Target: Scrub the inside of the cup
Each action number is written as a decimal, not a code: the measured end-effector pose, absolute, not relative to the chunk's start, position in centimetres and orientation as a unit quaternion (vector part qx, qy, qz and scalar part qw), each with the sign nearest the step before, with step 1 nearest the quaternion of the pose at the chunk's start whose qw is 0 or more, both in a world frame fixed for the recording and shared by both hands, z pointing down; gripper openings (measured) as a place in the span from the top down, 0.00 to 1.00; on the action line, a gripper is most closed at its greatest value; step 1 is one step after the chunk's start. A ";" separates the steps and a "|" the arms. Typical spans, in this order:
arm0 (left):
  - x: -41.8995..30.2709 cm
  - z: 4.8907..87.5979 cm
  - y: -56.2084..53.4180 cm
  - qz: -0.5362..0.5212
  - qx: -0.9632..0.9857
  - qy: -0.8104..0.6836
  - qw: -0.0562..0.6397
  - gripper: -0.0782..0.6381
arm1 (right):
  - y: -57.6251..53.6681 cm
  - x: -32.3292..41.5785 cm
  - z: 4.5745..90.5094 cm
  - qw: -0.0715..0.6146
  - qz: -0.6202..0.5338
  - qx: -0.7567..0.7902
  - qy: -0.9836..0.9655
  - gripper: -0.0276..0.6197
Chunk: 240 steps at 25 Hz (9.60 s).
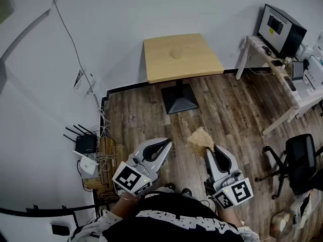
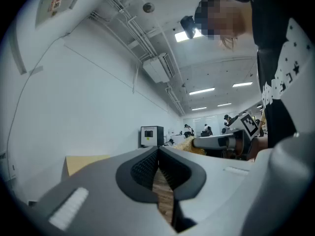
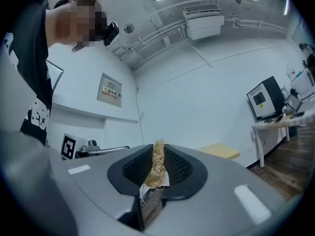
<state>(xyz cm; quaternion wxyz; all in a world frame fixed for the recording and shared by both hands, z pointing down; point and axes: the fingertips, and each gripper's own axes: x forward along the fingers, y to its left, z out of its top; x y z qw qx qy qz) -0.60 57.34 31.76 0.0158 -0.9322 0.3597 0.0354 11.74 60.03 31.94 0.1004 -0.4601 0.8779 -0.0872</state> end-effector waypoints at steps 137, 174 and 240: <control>-0.2 45.1 -9.8 -0.073 -0.889 0.448 -0.059 0.58 | -12.6 15.6 36.4 -0.016 -0.128 -0.368 0.921 0.82; 3.9 61.4 -19.2 -0.195 -0.919 0.295 -0.175 0.31 | -16.4 14.6 39.5 -0.050 -0.170 -0.479 0.860 0.82; 3.7 44.2 -16.0 -0.399 -0.857 0.230 0.230 0.34 | -15.2 1.6 40.8 -0.055 -0.188 -0.284 0.939 0.82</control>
